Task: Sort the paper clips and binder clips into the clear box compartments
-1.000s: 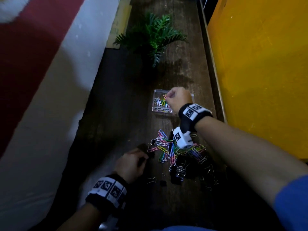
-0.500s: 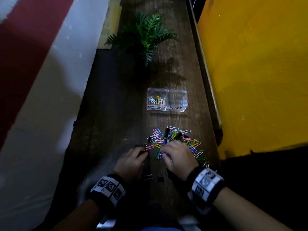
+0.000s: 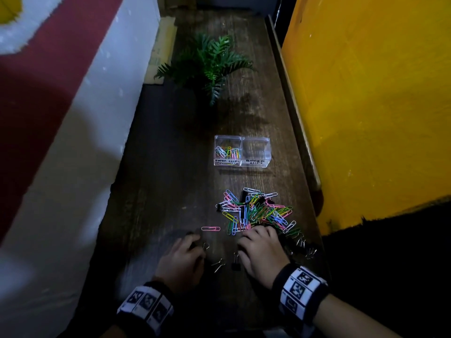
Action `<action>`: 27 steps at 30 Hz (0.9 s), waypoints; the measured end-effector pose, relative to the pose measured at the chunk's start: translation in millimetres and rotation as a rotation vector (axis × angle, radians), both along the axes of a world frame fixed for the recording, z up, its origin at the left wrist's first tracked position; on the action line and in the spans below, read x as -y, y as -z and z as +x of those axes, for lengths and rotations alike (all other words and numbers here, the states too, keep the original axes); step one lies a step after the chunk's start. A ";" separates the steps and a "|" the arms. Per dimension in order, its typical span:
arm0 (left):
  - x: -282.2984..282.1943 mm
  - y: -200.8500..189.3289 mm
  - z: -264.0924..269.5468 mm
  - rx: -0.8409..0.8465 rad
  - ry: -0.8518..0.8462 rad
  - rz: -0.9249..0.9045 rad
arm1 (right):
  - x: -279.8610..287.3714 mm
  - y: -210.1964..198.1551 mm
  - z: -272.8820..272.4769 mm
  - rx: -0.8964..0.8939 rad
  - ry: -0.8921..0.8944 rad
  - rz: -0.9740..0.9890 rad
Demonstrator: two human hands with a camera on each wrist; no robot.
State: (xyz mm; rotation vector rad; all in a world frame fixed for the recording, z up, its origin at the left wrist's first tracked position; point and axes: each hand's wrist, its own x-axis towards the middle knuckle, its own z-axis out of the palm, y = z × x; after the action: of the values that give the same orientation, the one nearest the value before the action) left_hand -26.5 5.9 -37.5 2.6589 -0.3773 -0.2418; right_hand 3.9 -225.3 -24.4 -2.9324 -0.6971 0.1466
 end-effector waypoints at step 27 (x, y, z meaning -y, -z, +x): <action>45.3 -28.0 69.3 -0.243 -0.160 0.072 | -11.6 -24.5 61.6 -0.286 0.350 0.390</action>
State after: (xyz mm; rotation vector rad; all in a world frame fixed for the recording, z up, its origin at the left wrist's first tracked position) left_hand 42.8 -39.4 -9.6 2.6709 -0.0796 -0.5292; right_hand 65.5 -213.7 0.2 -2.5333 -0.1435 0.3422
